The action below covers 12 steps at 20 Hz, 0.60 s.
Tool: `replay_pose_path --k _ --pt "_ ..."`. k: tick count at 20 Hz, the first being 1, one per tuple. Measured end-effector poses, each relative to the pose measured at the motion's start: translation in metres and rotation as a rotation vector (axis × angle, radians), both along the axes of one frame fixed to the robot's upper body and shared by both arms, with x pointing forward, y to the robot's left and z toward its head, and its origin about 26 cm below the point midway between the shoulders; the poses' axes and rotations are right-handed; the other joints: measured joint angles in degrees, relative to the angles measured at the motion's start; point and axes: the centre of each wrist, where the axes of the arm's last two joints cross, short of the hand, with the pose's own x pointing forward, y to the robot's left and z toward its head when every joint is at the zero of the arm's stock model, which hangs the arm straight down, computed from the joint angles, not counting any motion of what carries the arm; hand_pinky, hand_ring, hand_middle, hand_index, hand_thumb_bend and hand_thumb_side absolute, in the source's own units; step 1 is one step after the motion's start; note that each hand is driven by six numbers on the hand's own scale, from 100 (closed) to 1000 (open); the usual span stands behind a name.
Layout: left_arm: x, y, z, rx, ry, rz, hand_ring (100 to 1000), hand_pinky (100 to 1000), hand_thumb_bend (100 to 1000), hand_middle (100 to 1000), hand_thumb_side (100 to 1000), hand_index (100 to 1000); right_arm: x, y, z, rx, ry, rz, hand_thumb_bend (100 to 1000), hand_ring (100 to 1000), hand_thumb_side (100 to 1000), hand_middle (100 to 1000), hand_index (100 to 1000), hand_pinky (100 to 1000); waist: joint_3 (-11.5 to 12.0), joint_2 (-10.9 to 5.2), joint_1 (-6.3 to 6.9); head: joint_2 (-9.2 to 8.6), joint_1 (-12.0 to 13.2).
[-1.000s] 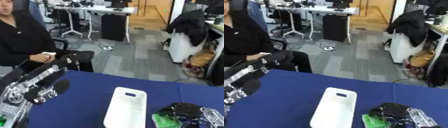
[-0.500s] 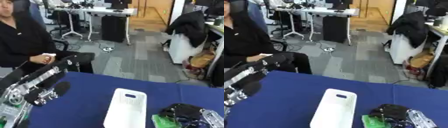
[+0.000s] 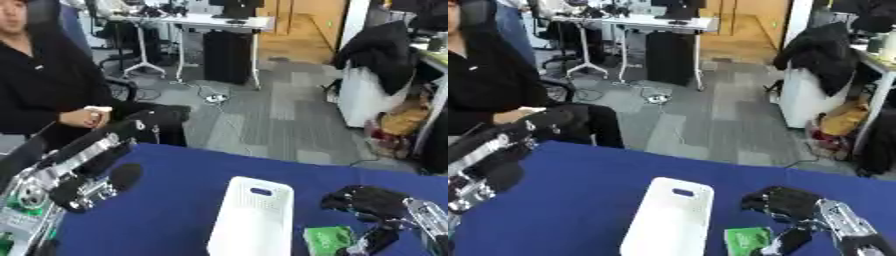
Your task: Pick up objects on the table and place them in the box.
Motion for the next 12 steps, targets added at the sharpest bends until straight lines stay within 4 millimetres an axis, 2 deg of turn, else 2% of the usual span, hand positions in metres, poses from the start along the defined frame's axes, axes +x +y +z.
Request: replay_pose_path --k 5,9,10,11,12 --pt "0.001 -0.005 0.001 -0.009 -0.005 -0.012 1000 990 100 1000 875 1000 -0.001 -0.015 -0.016 -0.009 0.058 -0.096 653 864 1000 907 959 845 0.7 0.56 0.04 -0.95 -0.1" --pt "0.0 -0.006 0.002 -0.012 -0.009 -0.017 1000 990 100 1000 875 1000 -0.003 -0.021 -0.027 -0.018 0.089 -0.129 651 864 1000 907 960 845 0.8 0.73 0.04 -1.03 -0.5" --pt "0.0 -0.006 0.002 -0.012 -0.009 -0.017 1000 990 100 1000 875 1000 -0.004 -0.022 -0.03 -0.019 0.094 -0.13 699 864 1000 906 960 845 0.8 0.73 0.04 -1.03 -0.5" --pt "0.0 -0.006 0.002 -0.011 -0.009 -0.017 1000 990 100 1000 875 1000 -0.005 -0.023 -0.032 -0.021 0.101 -0.132 649 863 1000 906 960 845 0.8 0.73 0.04 -1.03 -0.5" --pt "0.0 -0.006 0.002 -0.011 -0.009 -0.018 1000 990 100 1000 875 1000 -0.006 -0.024 -0.034 -0.023 0.105 -0.131 649 863 1000 906 961 845 0.8 0.73 0.04 -1.03 -0.5"
